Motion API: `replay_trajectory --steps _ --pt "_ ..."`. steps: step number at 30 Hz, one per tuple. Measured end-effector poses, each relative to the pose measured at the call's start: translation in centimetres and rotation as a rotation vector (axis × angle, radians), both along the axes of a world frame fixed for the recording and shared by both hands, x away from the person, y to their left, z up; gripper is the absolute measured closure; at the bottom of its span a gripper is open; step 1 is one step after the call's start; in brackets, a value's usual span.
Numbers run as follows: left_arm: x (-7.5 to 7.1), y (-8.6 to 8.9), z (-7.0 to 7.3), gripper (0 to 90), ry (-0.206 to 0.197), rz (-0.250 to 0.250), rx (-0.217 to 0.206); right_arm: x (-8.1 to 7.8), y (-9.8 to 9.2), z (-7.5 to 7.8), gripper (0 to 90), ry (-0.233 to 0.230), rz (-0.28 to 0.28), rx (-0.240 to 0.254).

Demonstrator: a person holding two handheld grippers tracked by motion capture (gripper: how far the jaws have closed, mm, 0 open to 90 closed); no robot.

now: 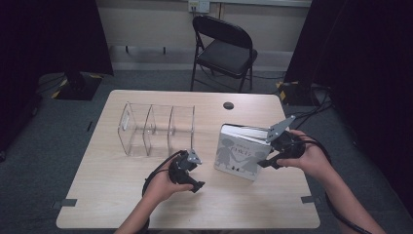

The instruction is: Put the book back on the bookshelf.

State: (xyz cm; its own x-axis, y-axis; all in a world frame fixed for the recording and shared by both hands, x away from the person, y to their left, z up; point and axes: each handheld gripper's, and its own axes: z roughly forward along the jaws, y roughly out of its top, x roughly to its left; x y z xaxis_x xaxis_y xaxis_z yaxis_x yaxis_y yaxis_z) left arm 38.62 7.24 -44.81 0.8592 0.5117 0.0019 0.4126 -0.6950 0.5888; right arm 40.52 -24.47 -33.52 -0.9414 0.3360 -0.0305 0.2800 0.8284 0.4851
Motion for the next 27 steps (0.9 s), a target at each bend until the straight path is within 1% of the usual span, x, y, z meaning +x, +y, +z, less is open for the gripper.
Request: replay_trajectory --steps 1,2,4,5,6,7,8,9,12,13,14,15,17,20,21,22,23,24,25,27 --pt "0.1 -0.1 0.1 16.4 0.004 0.000 -0.003 0.0 -0.1 0.0 51.3 -0.005 -0.003 0.002" --pt "0.3 -0.3 0.4 16.4 0.008 -0.007 0.009 0.0 -0.1 0.0 50.8 -0.008 0.000 0.003" --pt "0.5 -0.6 0.6 16.4 0.012 -0.007 0.005 -0.1 -0.3 0.0 49.8 -0.008 -0.009 0.002" --pt "0.7 -0.7 0.7 16.4 0.014 -0.010 0.013 -0.2 -0.4 -0.1 49.3 -0.008 -0.013 0.001" --pt "0.8 -0.8 0.7 16.4 0.017 -0.014 0.013 -0.2 -0.5 -0.2 49.0 -0.011 -0.015 0.003" --pt "0.9 -0.9 0.8 16.5 0.019 -0.015 0.016 -0.3 -0.6 -0.2 48.7 -0.004 -0.020 0.000" --pt "1.1 -0.9 0.9 16.5 0.013 -0.025 0.036 -0.4 -0.6 -0.2 48.4 0.000 -0.026 -0.001" --pt "1.2 -1.1 0.9 16.6 0.019 -0.020 0.021 -0.4 -0.7 -0.3 48.1 -0.005 -0.025 0.000" --pt "1.6 -1.2 1.2 16.5 0.029 -0.017 0.019 -0.6 -0.9 -0.4 47.2 -0.003 -0.032 -0.003" --pt "1.7 -1.3 1.4 16.5 0.028 -0.020 0.033 -0.6 -0.9 -0.4 46.7 -0.006 -0.036 -0.001" --pt "1.8 -1.3 1.4 16.6 0.027 -0.020 0.028 -0.6 -1.0 -0.5 46.3 -0.006 -0.041 0.000" --pt "1.9 -1.3 1.6 16.6 0.020 -0.032 0.047 -0.6 -1.0 -0.5 46.3 -0.003 -0.043 0.000" --pt "2.0 -1.5 1.8 16.6 0.024 -0.033 0.040 -0.7 -1.0 -0.6 45.5 0.001 -0.049 -0.004" --pt "2.3 -1.7 2.3 16.8 0.021 -0.034 0.050 -0.8 -1.0 -0.7 45.2 0.004 -0.051 -0.008" --pt "2.4 -1.8 2.4 16.8 0.027 -0.031 0.044 -0.8 -1.0 -0.7 44.5 0.006 -0.051 -0.009" --pt "2.5 -1.9 2.6 16.8 0.025 -0.040 0.054 -0.9 -1.0 -0.8 43.5 0.003 -0.056 -0.007" --pt "2.6 -2.0 2.7 16.8 0.025 -0.041 0.047 -0.9 -1.0 -0.8 42.3 0.002 -0.061 -0.006" --pt "2.7 -2.1 2.8 16.8 0.036 -0.046 0.044 -0.9 -1.0 -0.8 41.5 0.007 -0.069 -0.006" --pt "2.7 -2.2 3.0 16.8 0.043 -0.047 0.052 -0.9 -1.1 -0.8 40.6 0.002 -0.070 -0.006" --pt "2.9 -2.3 3.3 16.9 0.033 -0.055 0.070 -0.9 -1.1 -0.8 40.3 0.001 -0.068 -0.006"
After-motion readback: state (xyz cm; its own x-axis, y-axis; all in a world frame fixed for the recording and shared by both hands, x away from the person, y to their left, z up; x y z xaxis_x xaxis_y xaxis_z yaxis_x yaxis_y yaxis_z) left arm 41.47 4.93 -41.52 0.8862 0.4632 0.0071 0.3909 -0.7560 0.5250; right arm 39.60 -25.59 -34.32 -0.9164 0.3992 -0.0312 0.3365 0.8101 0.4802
